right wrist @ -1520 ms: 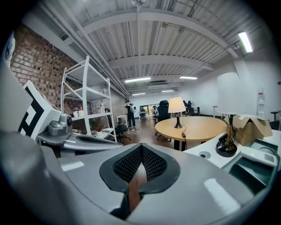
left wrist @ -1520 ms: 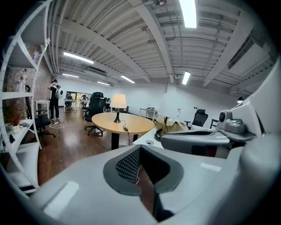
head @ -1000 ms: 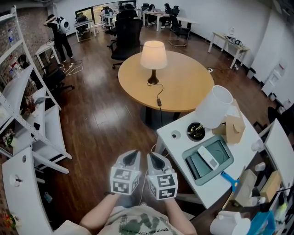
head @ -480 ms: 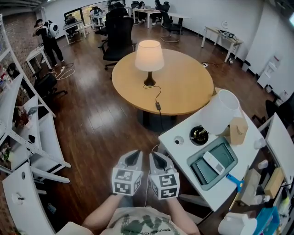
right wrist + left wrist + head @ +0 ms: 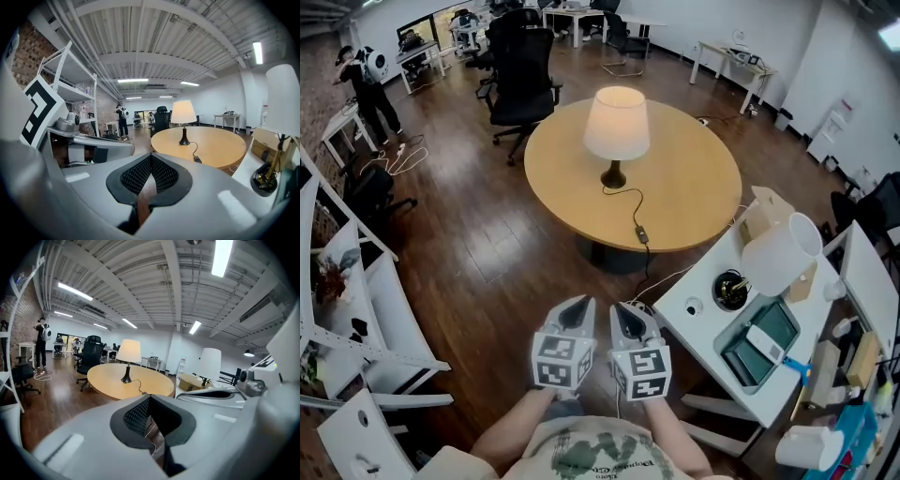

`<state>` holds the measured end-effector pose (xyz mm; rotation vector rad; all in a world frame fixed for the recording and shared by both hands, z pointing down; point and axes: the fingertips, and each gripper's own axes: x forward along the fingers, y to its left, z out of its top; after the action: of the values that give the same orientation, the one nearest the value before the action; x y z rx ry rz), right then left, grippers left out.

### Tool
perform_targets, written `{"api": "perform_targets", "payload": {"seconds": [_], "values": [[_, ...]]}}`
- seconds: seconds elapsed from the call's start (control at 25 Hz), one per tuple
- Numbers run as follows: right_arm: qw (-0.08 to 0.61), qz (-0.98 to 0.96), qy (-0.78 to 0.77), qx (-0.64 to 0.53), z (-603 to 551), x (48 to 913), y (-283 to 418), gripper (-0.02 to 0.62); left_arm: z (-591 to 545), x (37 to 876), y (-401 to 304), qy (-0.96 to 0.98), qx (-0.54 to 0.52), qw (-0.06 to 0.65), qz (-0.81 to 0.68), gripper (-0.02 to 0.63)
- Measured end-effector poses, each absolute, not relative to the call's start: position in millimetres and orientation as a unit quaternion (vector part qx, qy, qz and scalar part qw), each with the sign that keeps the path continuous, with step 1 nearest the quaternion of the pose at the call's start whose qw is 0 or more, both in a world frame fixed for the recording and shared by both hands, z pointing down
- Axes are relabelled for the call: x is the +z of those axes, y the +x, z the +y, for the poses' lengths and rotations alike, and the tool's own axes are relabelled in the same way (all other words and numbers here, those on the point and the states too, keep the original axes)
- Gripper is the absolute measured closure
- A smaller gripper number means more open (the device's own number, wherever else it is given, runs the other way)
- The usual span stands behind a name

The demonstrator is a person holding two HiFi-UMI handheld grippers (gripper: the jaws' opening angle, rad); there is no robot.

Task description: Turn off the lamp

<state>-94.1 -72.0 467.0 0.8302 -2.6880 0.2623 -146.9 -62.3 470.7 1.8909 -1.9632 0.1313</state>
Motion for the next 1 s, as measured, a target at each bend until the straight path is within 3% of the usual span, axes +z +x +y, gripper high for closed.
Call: {"api": "perform_targets", "payload": {"seconds": [0.4,1.0], "values": [[0.166,-0.926,0.328,0.087,-92.5,469.5,-163.0,0.595,-92.3,474.7,-215.5,0.710,0.033,0.215,-0.670,0.606],[0.143,-0.902,0.392,0.106,-174.4,495.8,-163.6,0.595,-177.8,501.7,-213.2,0.751,0.074,0.209,-0.622,0.606]]}}
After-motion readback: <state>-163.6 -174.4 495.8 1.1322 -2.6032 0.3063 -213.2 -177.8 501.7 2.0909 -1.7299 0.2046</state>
